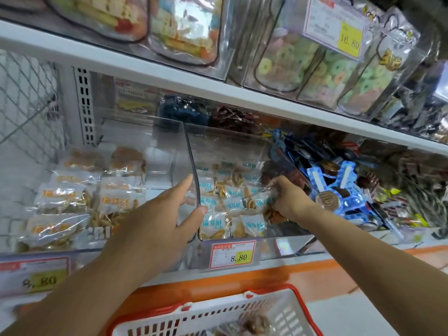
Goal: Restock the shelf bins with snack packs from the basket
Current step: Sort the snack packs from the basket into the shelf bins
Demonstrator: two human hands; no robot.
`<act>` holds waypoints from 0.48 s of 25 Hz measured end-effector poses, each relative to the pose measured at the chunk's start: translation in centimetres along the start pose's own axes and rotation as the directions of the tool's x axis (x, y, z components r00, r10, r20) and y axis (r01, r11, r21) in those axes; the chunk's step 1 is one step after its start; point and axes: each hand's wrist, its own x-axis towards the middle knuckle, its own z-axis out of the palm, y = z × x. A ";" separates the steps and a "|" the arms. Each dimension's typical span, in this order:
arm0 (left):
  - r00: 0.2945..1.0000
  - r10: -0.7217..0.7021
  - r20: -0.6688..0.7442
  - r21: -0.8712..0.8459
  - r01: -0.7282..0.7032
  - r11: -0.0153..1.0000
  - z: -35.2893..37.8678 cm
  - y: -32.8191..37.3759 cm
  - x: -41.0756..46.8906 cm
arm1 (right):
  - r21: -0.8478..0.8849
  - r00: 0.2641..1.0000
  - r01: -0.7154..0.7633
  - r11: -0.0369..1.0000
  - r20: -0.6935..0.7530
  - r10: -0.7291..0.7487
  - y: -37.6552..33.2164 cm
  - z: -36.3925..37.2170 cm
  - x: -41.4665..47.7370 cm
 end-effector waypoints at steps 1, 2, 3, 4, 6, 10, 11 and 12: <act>1.000 0.008 -0.006 0.005 -0.008 1.000 0.0 -0.1 0.0 | 0.010 1.000 -0.025 1.000 0.001 0.025 0.1 0.0 -0.2; 1.000 0.012 -0.011 0.008 -0.012 1.000 0.0 -0.1 0.1 | 0.014 1.000 -0.025 1.000 0.009 0.025 0.1 0.3 -0.3; 1.000 0.013 -0.012 0.014 -0.013 1.000 0.1 -0.2 0.1 | -0.014 1.000 0.008 1.000 0.001 -0.008 0.1 0.5 -0.5; 1.000 0.014 -0.014 0.023 -0.014 1.000 0.1 -0.2 0.1 | -0.081 0.997 0.077 0.994 -0.022 -0.079 0.3 0.6 -0.7; 1.000 0.023 -0.018 0.050 -0.022 0.999 0.2 -0.2 0.2 | -0.287 0.978 0.199 0.937 -0.007 -0.210 0.9 0.4 -1.2; 0.999 0.042 -0.028 0.069 -0.040 0.997 0.2 -0.3 0.3 | -0.441 0.938 0.344 0.829 0.189 -0.289 0.6 -1.7 -1.2; 0.999 0.041 -0.027 0.062 -0.039 0.997 0.3 -0.3 0.4 | -0.453 0.935 0.347 0.821 0.234 -0.266 0.4 -1.8 -1.1; 0.999 0.039 -0.027 0.054 -0.037 0.998 0.3 -0.3 0.4 | -0.468 0.938 0.335 0.818 0.247 -0.244 0.3 -1.7 -0.9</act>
